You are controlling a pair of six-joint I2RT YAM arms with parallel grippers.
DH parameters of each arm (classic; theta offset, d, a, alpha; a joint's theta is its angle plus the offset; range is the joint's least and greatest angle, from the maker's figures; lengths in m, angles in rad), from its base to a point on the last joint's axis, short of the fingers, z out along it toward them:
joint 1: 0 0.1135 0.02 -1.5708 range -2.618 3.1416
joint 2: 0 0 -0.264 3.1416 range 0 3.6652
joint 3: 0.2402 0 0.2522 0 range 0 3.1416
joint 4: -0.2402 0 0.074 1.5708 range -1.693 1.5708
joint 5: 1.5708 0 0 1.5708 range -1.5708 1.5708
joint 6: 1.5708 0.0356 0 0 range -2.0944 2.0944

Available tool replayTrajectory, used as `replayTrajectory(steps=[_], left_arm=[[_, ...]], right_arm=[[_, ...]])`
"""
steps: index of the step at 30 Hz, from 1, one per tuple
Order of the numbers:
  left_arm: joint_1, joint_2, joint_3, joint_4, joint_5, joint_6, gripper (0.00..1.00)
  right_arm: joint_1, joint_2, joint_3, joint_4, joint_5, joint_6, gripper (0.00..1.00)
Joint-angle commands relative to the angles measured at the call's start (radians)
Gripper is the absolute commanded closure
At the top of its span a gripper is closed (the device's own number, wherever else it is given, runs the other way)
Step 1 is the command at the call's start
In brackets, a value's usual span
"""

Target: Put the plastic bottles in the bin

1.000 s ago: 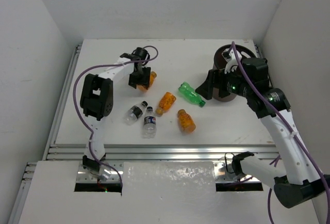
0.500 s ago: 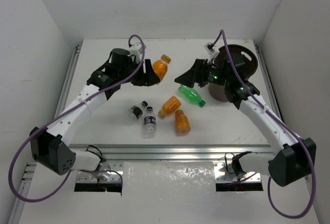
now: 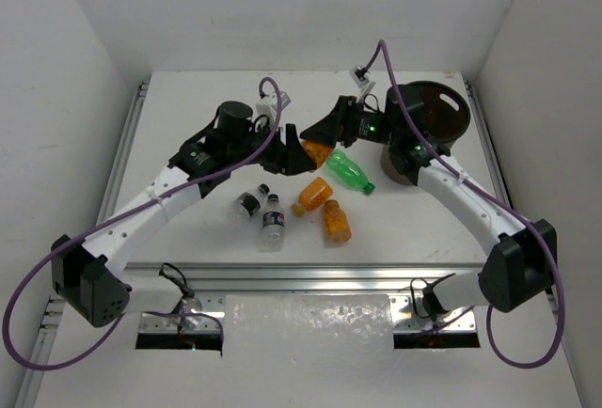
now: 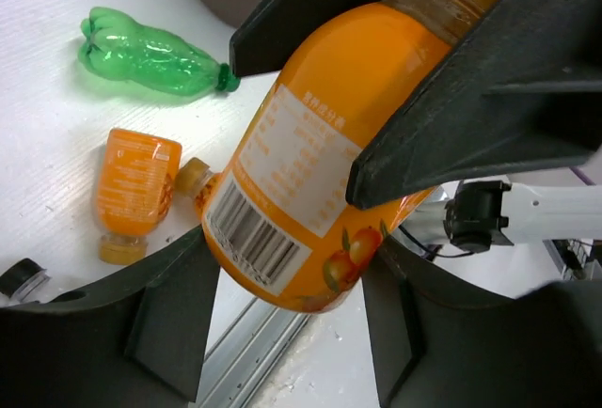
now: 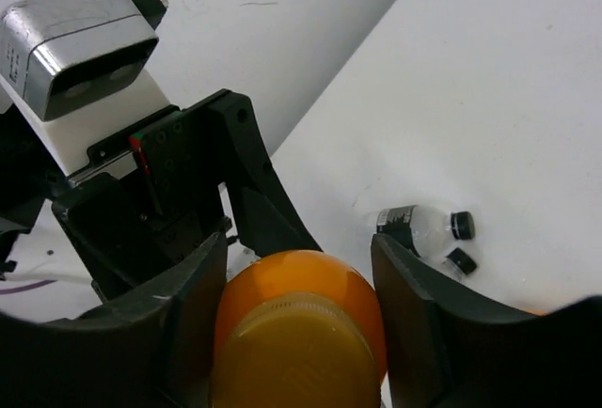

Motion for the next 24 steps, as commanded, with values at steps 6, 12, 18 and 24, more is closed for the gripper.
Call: replayTrajectory(steps=[6,12,18,24], left_arm=[[-0.01,-0.015,0.113,-0.039,-0.295,-0.021,0.0],[-0.004,-0.026,0.135,-0.327,-0.786,-0.085,0.0],[0.048,0.013,0.046,-0.366,-0.872,-0.136,0.0],[0.091,0.066,-0.02,-0.303,-0.68,-0.027,0.0]], right_arm=[[-0.031,-0.091,0.133,-0.265,0.243,-0.132,1.0],[-0.219,-0.052,0.396,-0.708,0.638,-0.227,1.0],[-0.317,0.05,0.497,-0.833,1.01,-0.335,0.98],[-0.339,0.121,0.571,-0.853,1.052,-0.39,0.02]])
